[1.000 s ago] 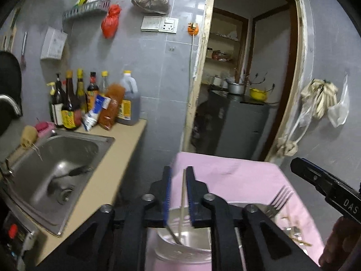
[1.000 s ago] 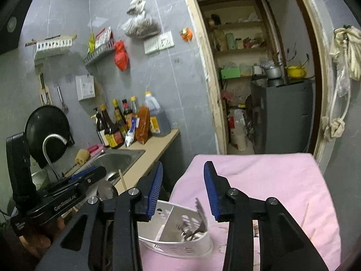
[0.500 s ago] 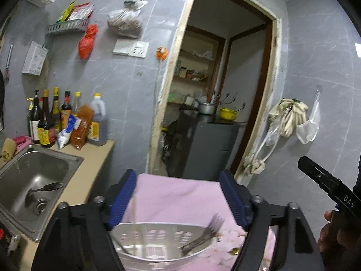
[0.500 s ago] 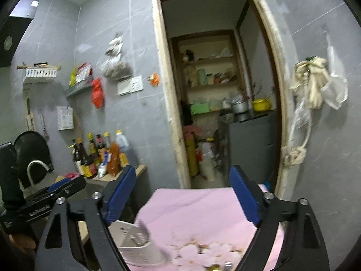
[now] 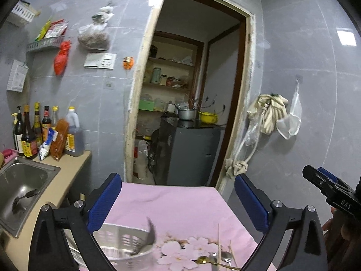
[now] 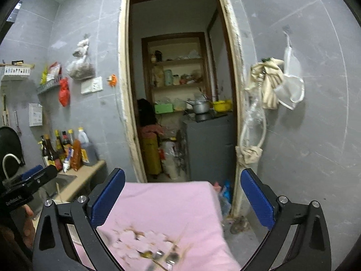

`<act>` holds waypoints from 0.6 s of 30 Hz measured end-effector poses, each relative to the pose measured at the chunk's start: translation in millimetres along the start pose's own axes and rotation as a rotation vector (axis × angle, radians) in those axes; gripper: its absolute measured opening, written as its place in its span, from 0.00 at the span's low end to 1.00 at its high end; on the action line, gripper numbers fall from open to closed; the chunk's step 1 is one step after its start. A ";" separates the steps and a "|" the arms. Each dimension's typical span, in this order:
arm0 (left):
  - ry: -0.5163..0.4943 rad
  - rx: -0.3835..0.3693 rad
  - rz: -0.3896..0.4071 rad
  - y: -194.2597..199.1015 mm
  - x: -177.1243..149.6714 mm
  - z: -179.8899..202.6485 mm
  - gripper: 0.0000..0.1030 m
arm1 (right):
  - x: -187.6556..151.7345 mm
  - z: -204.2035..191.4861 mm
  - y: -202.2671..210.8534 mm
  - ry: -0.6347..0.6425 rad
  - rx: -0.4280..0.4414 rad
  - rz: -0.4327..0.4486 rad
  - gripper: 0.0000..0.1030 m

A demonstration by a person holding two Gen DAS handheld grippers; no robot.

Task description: Organize utensils

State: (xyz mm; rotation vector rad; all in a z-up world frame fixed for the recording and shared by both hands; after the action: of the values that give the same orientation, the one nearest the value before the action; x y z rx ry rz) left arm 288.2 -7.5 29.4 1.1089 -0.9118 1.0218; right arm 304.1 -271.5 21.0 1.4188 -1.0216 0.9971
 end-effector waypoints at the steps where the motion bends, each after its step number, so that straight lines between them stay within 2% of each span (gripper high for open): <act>1: -0.003 -0.004 -0.006 -1.3 -3.8 5.3 0.98 | -3.6 7.3 -0.9 -0.002 -0.004 -0.009 0.98; 9: -0.015 -0.005 -0.081 -17.5 -48.0 41.0 0.98 | -39.7 43.0 -21.0 -0.016 -0.009 -0.078 0.98; 18: -0.003 0.036 -0.188 -46.0 -109.2 45.4 0.98 | -109.6 62.4 -57.5 -0.051 0.027 -0.189 0.98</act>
State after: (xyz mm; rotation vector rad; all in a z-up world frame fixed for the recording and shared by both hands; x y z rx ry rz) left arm 298.1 -77.5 -75.9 1.2022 -0.7778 0.8847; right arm 330.9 -323.4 -104.7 1.5388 -0.8958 0.8430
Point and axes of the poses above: each gripper's, at about its wrist camera, not at the fingertips, and y roughly against the way its jaws point, z to its right, x to its top, the point moved 4 cm from there along -y, roughly the way its jaws point, and after that the axes turned 2 degrees about y, right-handed, at the moved point
